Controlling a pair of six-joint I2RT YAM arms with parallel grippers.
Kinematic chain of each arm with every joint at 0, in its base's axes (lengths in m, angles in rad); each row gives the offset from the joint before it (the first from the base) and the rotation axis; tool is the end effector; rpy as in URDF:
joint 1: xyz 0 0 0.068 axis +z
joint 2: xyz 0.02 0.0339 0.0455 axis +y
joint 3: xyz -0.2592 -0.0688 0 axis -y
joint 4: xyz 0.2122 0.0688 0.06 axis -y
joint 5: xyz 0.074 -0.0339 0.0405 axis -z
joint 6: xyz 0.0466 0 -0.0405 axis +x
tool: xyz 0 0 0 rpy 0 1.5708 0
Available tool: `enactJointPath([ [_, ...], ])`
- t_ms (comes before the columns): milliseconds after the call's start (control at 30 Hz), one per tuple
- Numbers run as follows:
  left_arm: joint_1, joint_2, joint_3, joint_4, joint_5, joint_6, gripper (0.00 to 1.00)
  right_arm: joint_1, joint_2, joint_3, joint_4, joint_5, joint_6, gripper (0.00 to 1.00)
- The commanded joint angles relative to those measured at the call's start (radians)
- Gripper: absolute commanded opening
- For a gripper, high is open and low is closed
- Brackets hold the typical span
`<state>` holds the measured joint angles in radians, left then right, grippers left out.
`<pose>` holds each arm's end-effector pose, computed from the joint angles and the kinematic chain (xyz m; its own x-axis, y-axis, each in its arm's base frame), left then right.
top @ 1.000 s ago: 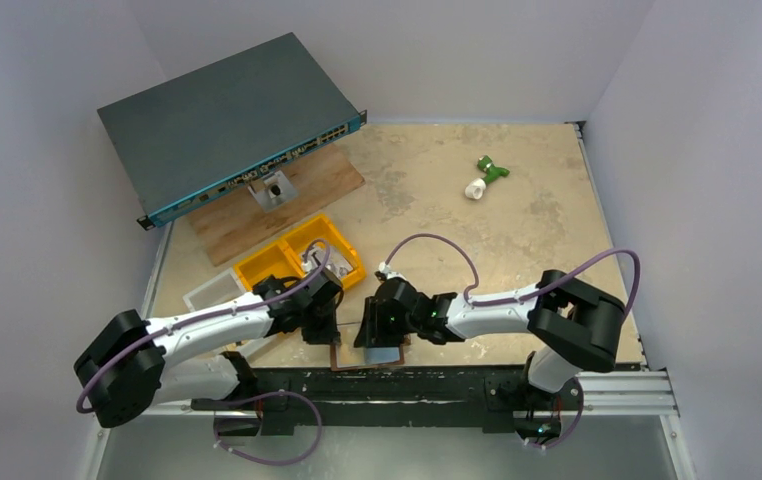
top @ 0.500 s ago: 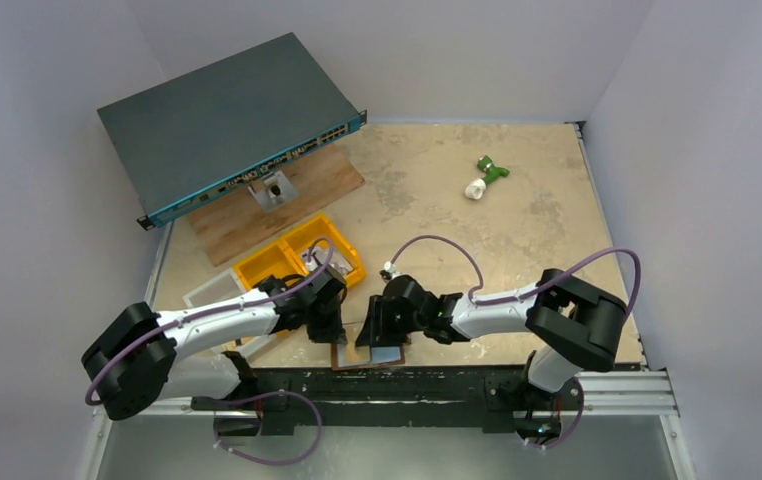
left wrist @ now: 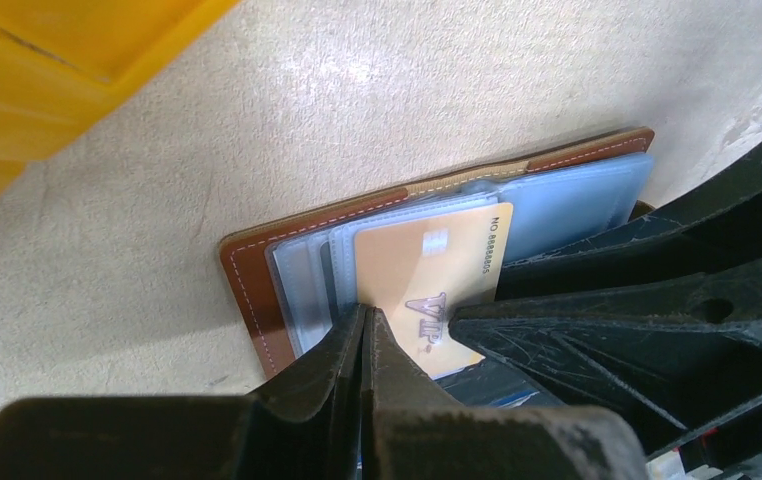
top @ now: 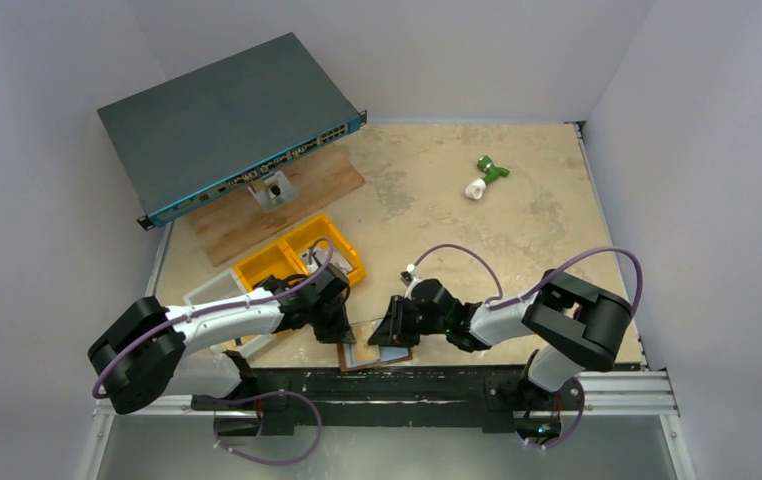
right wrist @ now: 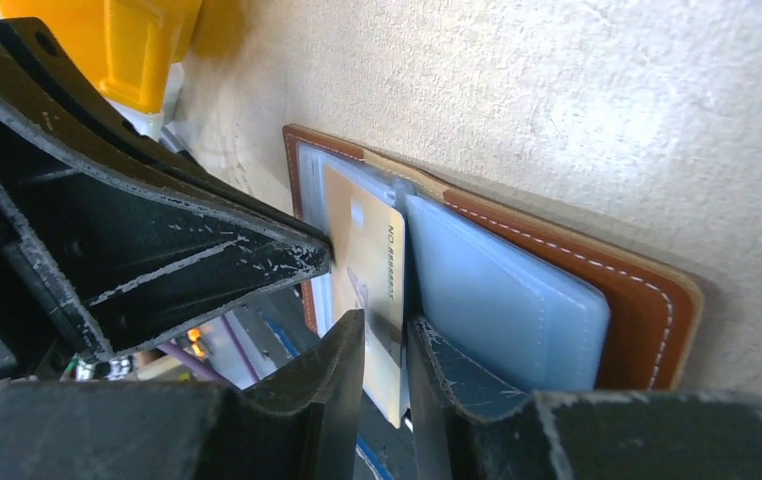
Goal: Take the credit cards out of the card holder
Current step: Remove the credit card from the card holder.
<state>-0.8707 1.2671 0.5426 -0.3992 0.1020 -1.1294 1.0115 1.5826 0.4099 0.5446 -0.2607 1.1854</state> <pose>0.1208 -0.1508 0.1566 -0.9617 -0.2545 -0.1017 -0.1881 0.8829 -0.4301 0.1261 0.2242 0.1304 -0.9787 0.1240 -0.1638 -0.0606 0.5878 0.8067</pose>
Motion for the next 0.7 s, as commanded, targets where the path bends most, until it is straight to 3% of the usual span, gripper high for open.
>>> enactJointPath([
  [0,-0.004,0.034,-0.047,-0.042,-0.052,-0.015,0.0,-0.022,0.006,-0.063,0.169,-0.043,0.051,0.23],
  [367,-0.004,0.028,-0.052,-0.058,-0.061,-0.021,0.0,-0.047,0.023,-0.134,0.343,-0.074,0.114,0.23],
  [667,-0.004,0.025,-0.053,-0.061,-0.06,-0.021,0.0,-0.048,0.093,-0.158,0.446,-0.092,0.159,0.09],
])
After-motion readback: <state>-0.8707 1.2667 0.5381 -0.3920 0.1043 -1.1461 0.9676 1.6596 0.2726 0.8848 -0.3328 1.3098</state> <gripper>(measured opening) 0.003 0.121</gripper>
